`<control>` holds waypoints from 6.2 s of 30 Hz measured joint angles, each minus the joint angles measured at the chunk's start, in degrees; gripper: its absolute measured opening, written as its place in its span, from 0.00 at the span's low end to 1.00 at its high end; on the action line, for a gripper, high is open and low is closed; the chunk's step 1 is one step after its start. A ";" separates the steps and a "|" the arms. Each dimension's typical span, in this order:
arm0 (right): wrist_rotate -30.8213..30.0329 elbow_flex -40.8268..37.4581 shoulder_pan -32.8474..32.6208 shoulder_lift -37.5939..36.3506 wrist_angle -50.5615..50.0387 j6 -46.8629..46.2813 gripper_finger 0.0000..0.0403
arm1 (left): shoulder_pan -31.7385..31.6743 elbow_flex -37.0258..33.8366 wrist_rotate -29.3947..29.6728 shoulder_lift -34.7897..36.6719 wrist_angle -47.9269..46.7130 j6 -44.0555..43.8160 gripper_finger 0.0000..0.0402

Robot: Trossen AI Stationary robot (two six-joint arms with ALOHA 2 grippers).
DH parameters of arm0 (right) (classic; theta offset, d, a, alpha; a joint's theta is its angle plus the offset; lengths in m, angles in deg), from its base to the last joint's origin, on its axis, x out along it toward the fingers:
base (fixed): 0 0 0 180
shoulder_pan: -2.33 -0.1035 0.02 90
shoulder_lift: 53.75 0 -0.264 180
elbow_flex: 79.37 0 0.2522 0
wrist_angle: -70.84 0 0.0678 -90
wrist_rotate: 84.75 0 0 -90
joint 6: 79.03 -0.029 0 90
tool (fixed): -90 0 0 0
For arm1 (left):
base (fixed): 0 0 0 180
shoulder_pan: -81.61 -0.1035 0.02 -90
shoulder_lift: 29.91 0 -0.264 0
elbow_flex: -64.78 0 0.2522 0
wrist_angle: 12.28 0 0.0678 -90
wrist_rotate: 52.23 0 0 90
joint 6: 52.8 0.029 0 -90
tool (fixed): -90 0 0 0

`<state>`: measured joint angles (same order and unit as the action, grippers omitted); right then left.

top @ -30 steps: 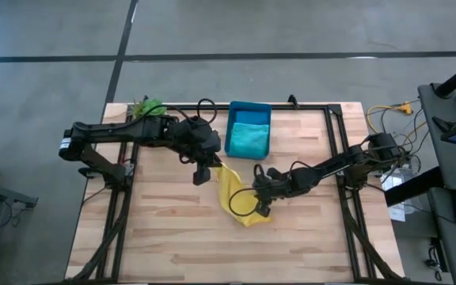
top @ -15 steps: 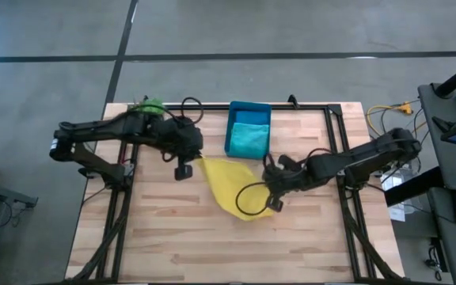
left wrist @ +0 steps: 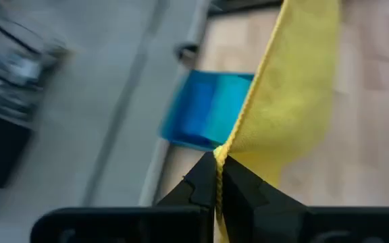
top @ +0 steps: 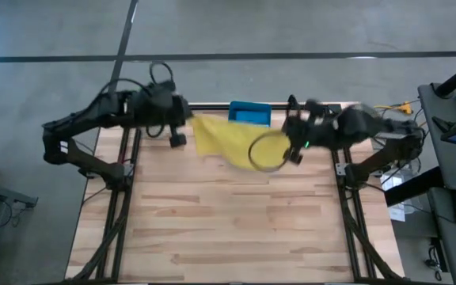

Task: Fold microfiber towels
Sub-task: Fold the yellow microfiber cloth

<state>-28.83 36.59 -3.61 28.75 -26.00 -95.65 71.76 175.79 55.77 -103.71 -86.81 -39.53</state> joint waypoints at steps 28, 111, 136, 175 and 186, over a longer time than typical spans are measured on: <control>2.14 -34.97 -23.57 -0.66 18.65 -32.18 0.02 | 28.43 -39.71 5.71 -0.09 17.21 -46.05 0.00; 15.22 11.04 8.13 4.93 5.31 4.82 0.02 | 3.71 -21.90 -36.02 -26.46 51.32 -26.25 0.57; 19.71 12.69 -0.25 5.03 2.57 3.36 0.02 | 0.68 -22.53 -26.68 -27.66 49.66 -11.39 0.61; 16.09 12.64 -3.54 5.03 4.35 3.12 0.02 | 1.43 -22.47 -40.86 -32.61 47.63 -12.85 0.02; 11.73 12.62 -2.27 4.92 2.41 3.56 0.02 | 1.62 -22.47 -32.14 -23.82 30.71 -8.73 0.00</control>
<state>-17.10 49.22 -5.89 33.67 -23.59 -92.09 73.38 153.32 23.63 -127.53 -56.10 -48.26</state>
